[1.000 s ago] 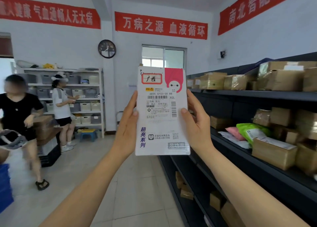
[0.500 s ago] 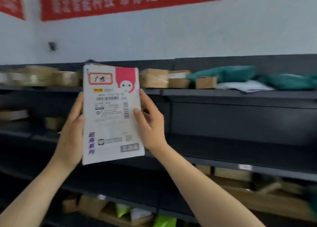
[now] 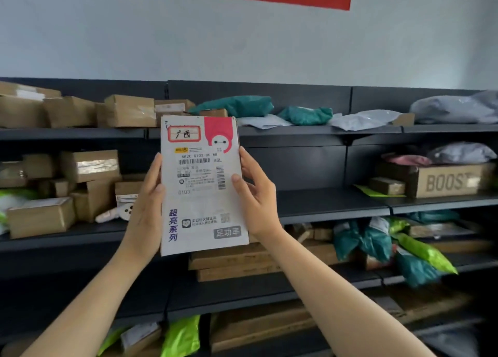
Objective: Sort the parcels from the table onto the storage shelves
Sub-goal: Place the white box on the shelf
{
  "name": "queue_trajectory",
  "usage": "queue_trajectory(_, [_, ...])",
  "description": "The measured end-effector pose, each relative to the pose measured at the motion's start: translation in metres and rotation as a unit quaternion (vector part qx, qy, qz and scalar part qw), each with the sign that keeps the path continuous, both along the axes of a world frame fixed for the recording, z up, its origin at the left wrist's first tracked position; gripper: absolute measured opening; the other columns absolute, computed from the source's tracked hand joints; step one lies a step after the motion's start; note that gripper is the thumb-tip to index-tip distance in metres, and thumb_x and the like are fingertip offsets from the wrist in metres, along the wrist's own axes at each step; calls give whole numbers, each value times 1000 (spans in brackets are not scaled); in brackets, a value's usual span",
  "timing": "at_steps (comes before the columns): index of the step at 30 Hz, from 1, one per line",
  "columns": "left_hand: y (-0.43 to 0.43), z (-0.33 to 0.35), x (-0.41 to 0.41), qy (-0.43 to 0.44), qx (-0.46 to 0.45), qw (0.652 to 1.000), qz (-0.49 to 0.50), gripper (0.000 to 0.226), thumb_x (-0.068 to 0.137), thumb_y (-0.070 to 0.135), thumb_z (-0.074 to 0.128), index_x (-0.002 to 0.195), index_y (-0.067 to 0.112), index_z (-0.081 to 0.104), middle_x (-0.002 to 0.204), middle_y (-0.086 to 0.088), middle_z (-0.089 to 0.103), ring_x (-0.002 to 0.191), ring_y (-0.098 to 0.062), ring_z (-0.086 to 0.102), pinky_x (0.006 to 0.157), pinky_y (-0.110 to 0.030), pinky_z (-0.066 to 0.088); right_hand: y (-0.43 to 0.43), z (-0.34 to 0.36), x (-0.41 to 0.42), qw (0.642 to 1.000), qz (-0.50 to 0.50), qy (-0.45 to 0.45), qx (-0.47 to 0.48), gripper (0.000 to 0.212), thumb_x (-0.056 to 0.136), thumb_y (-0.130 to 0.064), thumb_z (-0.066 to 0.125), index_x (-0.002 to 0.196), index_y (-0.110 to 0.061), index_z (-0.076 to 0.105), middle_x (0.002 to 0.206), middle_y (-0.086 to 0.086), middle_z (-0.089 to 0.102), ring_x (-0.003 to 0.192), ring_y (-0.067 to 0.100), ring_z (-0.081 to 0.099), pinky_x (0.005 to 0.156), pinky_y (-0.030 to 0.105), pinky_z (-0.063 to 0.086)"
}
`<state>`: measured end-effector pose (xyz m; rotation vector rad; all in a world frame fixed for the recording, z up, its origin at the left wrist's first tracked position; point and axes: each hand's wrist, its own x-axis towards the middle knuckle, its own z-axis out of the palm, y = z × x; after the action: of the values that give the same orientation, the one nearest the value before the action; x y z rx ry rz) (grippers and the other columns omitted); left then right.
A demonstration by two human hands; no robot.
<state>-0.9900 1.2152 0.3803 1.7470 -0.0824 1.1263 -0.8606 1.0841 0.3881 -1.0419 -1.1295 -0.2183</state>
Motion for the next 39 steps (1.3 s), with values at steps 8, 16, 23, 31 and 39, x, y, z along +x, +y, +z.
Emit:
queue_trajectory(8, [-1,-4,23,21,18,1000,-14,43,96,34,28,126,65,23,136,38,42,131,6,42,105,-22,40,-4,-8,22,1000,-21,8,-16,43,87,-40,53,129,-45,45,126,-6,64,110,19,66,83,47,59])
queue_trajectory(16, [15,-19,83,40,-18,999,-21,44,91,42,34,131,59,25,144,24,39,133,1,41,112,-38,36,12,-18,80,998,-27,17,-49,42,85,-45,55,126,-48,48,122,-12,67,107,17,68,80,38,60])
queue_trajectory(23, [25,-42,136,70,-53,996,-27,40,94,42,34,129,60,25,142,26,40,130,6,43,104,-22,39,23,-38,132,995,-3,57,-79,42,82,-42,59,123,-37,51,116,-13,69,104,14,69,77,30,59])
queue_trajectory(31, [22,-45,190,101,-81,992,-12,38,102,27,29,130,52,22,136,27,43,120,11,46,101,-17,40,26,-48,187,985,-18,129,-109,60,68,-57,57,122,-30,55,113,-12,67,102,10,68,81,30,59])
queue_trajectory(39, [40,-31,240,133,-83,987,-21,38,102,24,30,124,55,36,119,27,61,113,-2,60,93,-28,50,49,-39,243,972,-55,173,-151,35,95,-17,47,129,-22,56,116,-2,66,104,16,66,78,30,56])
